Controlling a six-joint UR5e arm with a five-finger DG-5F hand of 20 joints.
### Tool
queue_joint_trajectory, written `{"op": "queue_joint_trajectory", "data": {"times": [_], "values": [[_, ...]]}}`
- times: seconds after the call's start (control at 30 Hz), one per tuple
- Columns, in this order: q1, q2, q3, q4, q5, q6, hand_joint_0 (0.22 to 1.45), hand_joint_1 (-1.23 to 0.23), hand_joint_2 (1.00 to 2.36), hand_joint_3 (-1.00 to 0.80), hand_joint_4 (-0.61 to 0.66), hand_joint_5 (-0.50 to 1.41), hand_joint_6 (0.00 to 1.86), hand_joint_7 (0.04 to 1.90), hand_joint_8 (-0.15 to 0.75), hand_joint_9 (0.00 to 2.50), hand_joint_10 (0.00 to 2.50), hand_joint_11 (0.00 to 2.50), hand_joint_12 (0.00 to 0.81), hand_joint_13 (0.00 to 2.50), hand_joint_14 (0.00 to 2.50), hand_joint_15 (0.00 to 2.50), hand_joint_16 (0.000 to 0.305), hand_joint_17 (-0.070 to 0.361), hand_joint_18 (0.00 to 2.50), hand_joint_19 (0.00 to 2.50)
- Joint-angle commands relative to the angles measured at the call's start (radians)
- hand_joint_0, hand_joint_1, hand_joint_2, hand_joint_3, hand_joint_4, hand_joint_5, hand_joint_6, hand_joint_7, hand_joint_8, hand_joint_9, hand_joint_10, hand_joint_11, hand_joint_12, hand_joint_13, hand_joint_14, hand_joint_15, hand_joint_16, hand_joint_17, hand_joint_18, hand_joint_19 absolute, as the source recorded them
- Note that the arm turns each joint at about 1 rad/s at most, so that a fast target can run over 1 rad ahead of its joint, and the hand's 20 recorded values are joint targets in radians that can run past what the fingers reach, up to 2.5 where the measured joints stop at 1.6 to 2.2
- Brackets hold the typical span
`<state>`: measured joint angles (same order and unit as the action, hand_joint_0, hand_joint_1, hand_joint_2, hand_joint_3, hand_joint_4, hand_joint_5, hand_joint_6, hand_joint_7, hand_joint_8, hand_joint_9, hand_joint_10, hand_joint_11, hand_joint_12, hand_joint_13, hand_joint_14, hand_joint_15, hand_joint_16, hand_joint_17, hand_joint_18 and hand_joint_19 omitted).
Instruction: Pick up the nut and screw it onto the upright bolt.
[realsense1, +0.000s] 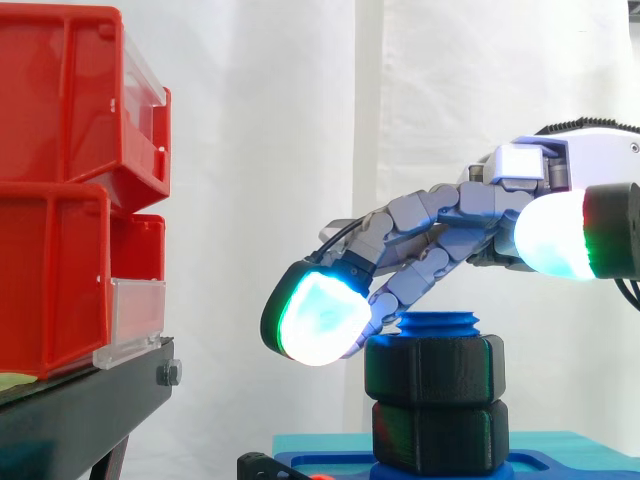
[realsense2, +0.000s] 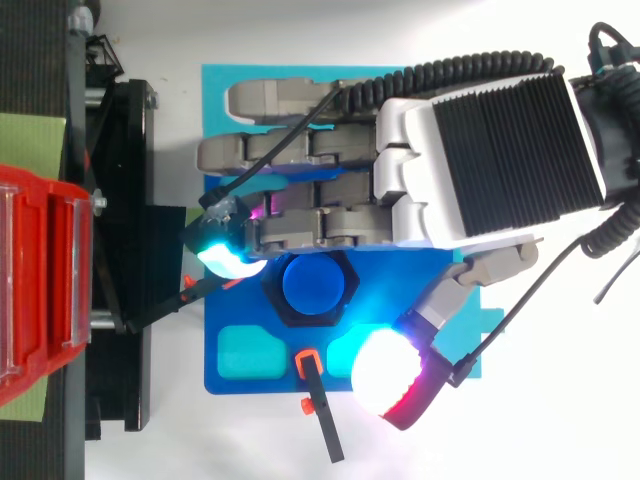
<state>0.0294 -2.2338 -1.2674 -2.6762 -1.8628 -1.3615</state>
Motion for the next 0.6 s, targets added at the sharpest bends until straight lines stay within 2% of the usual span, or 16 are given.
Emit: {"op": "queue_joint_trajectory", "data": {"times": [0.0, 0.13, 0.57], "values": [[-0.003, 0.000, -0.001, 0.001, 0.001, 0.004, 0.42, -0.13, 1.00, -0.50, 0.22, -0.11, 0.50, 0.68, 0.260, 0.67, 0.00, 0.00, 0.357, 0.14, 0.00, 0.00, 0.048, 0.108, 0.00, 0.00], [-0.003, -0.001, -0.001, -0.002, 0.001, 0.004, 0.42, -0.14, 1.00, -0.50, 0.22, -0.11, 0.50, 0.70, 0.260, 0.68, 0.00, 0.00, 0.356, 0.15, 0.00, 0.00, 0.048, 0.107, 0.00, 0.00], [-0.009, 0.000, -0.001, 0.002, 0.001, 0.004, 0.45, -0.17, 1.00, -0.50, 0.27, -0.03, 0.50, 0.94, 0.270, 0.89, 0.00, 0.00, 0.337, 0.29, 0.00, 0.00, 0.042, 0.094, 0.00, 0.00]]}}
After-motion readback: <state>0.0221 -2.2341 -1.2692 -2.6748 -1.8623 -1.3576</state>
